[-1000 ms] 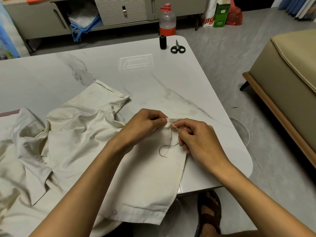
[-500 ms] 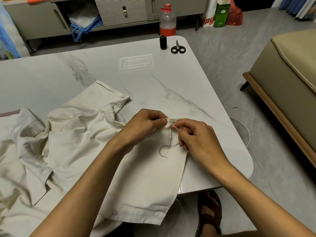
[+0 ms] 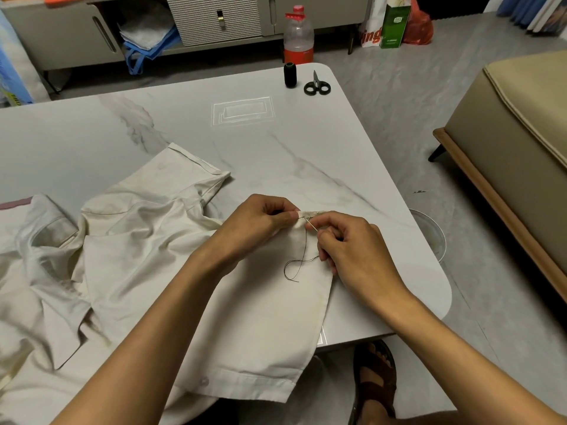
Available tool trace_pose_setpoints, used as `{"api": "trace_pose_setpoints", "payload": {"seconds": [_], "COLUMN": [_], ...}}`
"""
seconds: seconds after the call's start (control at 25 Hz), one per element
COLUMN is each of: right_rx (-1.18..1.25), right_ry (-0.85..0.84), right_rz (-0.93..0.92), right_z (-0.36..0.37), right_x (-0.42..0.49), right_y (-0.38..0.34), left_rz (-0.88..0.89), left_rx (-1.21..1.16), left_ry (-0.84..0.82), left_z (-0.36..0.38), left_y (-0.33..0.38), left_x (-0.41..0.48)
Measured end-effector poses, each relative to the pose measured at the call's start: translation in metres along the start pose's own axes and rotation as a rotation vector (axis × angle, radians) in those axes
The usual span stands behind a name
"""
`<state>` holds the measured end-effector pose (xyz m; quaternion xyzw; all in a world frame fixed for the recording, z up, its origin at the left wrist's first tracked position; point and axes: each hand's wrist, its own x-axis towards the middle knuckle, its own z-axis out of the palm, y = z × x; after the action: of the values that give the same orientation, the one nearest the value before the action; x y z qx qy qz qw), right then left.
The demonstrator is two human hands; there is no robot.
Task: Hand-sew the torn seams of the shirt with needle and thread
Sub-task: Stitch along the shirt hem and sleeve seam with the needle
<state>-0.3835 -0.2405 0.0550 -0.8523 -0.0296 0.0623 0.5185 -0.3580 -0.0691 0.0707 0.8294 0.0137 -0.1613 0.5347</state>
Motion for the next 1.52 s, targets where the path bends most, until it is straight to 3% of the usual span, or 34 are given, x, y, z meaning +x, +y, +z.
{"api": "trace_pose_setpoints", "payload": {"seconds": [0.12,0.28,0.44,0.56,0.88,1.2,1.52], "right_rx": [-0.015,-0.021,0.007,0.04,0.051,0.216,0.228], "right_ry": [0.01,0.033,0.067,0.09,0.106,0.059,0.109], "right_rz": [0.0,-0.007,0.002,0.021,0.014,0.03,-0.002], "right_z": [0.001,0.003,0.006,0.009,0.01,0.013,0.012], "right_x": [0.0,0.0,-0.001,-0.003,-0.005,-0.007,-0.008], "right_y": [0.0,0.001,-0.003,-0.006,-0.006,-0.011,-0.015], "left_rz": [0.052,0.201,0.47,0.626,0.792,0.722,0.84], "left_rx": [0.076,0.241,0.474,0.633,0.818,0.685,0.701], "left_ry": [0.06,0.261,0.482,0.553,0.546,0.57,0.486], "left_z": [0.002,0.012,0.024,0.024,0.027,0.024,0.02], "left_y": [-0.001,-0.001,-0.005,-0.013,-0.012,-0.016,-0.018], "left_x": [0.0,-0.003,-0.006,-0.006,-0.011,-0.008,-0.009]}}
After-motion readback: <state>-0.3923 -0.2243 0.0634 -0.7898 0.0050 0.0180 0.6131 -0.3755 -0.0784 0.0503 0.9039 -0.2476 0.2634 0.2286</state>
